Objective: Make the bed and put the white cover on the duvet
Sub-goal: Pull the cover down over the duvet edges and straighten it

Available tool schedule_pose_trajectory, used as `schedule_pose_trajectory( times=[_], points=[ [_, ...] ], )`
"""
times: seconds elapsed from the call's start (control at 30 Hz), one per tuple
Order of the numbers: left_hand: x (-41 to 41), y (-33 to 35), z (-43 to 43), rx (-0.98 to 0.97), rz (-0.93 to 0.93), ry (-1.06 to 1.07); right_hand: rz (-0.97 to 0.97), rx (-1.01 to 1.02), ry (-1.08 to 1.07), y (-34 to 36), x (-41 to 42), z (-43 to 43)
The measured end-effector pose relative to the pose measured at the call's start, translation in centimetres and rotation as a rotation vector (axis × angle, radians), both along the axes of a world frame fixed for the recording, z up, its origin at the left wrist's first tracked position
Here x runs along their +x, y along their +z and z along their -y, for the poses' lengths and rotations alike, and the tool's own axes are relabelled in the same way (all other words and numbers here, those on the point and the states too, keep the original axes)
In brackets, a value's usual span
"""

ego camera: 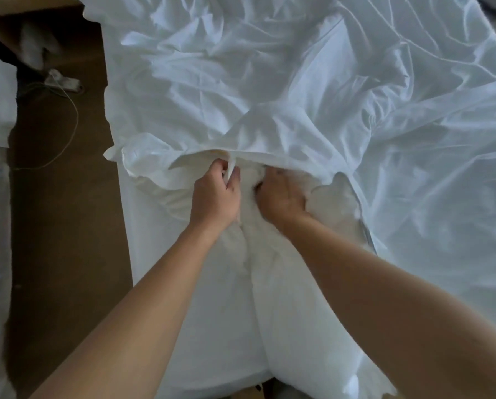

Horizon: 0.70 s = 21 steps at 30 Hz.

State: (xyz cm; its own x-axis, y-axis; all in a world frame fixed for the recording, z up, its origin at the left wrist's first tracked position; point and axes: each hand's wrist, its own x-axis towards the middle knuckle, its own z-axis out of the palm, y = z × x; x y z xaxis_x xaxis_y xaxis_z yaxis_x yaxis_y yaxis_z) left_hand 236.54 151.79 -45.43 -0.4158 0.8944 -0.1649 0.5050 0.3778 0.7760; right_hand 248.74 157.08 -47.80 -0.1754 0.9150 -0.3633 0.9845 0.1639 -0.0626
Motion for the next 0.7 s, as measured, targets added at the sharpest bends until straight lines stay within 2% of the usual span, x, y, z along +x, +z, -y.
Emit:
schedule_pose_trajectory(
  times=[0.07,0.13,0.17,0.2,0.23,0.27,0.3,0.33,0.37,0.4,0.43,0.47,0.53,0.57,0.63,0.7],
  points=[
    [0.2,0.1,0.1,-0.026,-0.024,-0.008,-0.098,-0.251,0.157,0.9,-2.0,2.5],
    [0.0,-0.1,0.6,-0.034,-0.033,-0.014,-0.280,-0.250,0.263,3.8,-1.4,3.9],
    [-0.2,-0.1,0.9,-0.017,-0.016,-0.017,-0.445,-0.121,0.237,6.0,-0.1,4.4],
    [-0.4,0.1,1.2,0.005,0.010,-0.020,-0.603,0.159,0.163,7.8,1.6,5.2],
    [-0.5,0.2,1.4,0.020,0.032,-0.024,-0.657,0.422,-0.003,9.4,4.0,5.9],
    [-0.7,0.3,1.6,0.020,0.044,-0.023,-0.635,0.563,-0.194,9.9,6.7,6.2],
    [-0.8,0.4,1.7,0.010,0.046,-0.021,-0.555,0.482,-0.366,10.3,9.0,6.5],
    [-0.9,0.5,1.8,-0.002,0.046,-0.026,-0.525,0.230,-0.520,10.3,10.7,6.5],
    [-1.0,0.5,1.9,-0.006,0.044,-0.039,-0.512,0.007,-0.596,10.0,11.7,6.9],
    [-1.1,0.6,1.9,0.004,0.038,-0.051,-0.565,-0.096,-0.580,9.5,12.0,7.4],
    [-1.3,0.7,2.0,0.015,0.028,-0.054,-0.597,-0.061,-0.551,9.2,10.9,8.0],
    [-1.4,0.8,2.2,0.019,0.024,-0.054,-0.635,0.073,-0.504,9.1,9.0,8.6],
    [-1.6,1.0,3.1,0.002,0.022,-0.054,-0.566,0.325,-0.291,7.7,4.7,9.5],
    [-1.8,1.1,3.6,0.000,0.004,-0.044,-0.529,0.309,-0.169,7.1,2.3,9.9],
    [-2.7,1.3,4.9,0.024,-0.080,-0.022,-0.507,0.008,-0.042,5.0,-1.5,9.8],
    [-4.2,1.2,6.2,0.014,-0.161,-0.019,-0.666,-0.430,-0.076,4.3,-2.6,8.8]
  ],
)
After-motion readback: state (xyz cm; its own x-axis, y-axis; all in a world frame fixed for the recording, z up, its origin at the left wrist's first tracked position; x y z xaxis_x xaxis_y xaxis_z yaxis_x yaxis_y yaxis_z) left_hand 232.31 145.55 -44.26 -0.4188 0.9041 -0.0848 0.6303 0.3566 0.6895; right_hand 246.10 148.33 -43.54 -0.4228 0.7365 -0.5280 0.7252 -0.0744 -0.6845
